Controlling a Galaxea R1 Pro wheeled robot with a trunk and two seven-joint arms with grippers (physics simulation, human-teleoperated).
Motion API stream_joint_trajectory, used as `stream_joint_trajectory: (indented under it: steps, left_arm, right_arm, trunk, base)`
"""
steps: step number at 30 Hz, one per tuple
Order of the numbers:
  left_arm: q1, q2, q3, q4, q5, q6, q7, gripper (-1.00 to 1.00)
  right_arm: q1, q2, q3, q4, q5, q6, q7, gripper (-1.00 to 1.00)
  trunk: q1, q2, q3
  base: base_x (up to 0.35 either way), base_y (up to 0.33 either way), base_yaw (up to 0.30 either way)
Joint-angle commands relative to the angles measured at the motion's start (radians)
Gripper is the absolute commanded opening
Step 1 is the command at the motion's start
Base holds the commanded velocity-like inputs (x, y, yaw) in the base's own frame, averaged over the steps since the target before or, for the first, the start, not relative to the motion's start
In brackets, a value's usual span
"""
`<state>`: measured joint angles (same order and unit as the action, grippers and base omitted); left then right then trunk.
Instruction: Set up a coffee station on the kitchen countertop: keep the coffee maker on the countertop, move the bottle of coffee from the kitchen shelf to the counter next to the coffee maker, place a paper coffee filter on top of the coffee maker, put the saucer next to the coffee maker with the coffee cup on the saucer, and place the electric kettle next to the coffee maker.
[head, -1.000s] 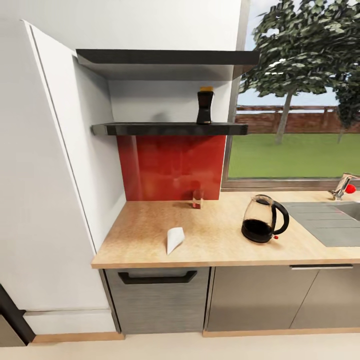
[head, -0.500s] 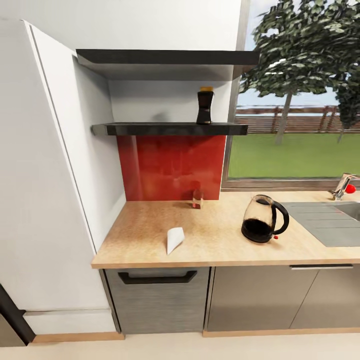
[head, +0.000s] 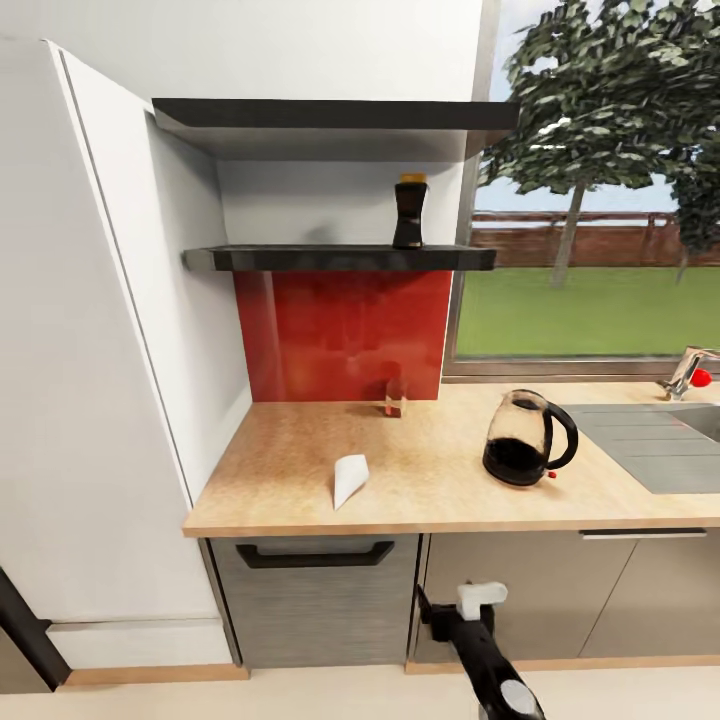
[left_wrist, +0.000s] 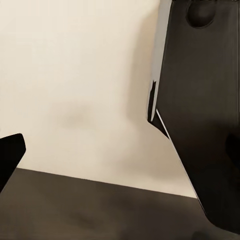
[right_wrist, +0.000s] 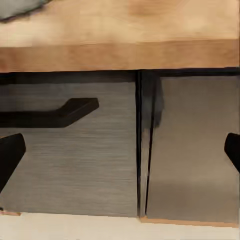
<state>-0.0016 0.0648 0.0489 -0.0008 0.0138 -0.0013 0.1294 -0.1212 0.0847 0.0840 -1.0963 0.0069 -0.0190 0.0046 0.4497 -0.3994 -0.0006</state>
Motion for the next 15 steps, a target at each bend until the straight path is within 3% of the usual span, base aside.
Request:
stream_joint_trajectory:
  steps: [1, 6, 15]
  left_arm:
    - [0.0, 0.0, 0.005, 0.001, 0.003, -0.001, -0.004, 1.0]
    - [0.0, -0.001, 0.006, 0.002, 0.006, 0.0, -0.009, 1.0]
    - [0.0, -0.008, 0.001, 0.003, 0.001, -0.002, -0.01, 1.0]
  right_arm:
    - [-0.031, 0.005, 0.02, -0.015, 0.001, -0.002, 0.0, 1.0]
    - [-0.175, 0.05, 0.065, -0.04, 0.001, 0.003, 0.0, 1.0]
    - [-0.378, 0.061, 0.071, -0.061, 0.002, 0.04, 0.003, 1.0]
  trunk:
    - [0.0, -0.001, -0.001]
    - [0.0, -0.001, -0.001]
    - [0.0, -0.001, -0.001]
  base:
    - [0.0, 0.0, 0.0]
    - [0.0, 0.0, 0.0]
    - [0.0, 0.0, 0.0]
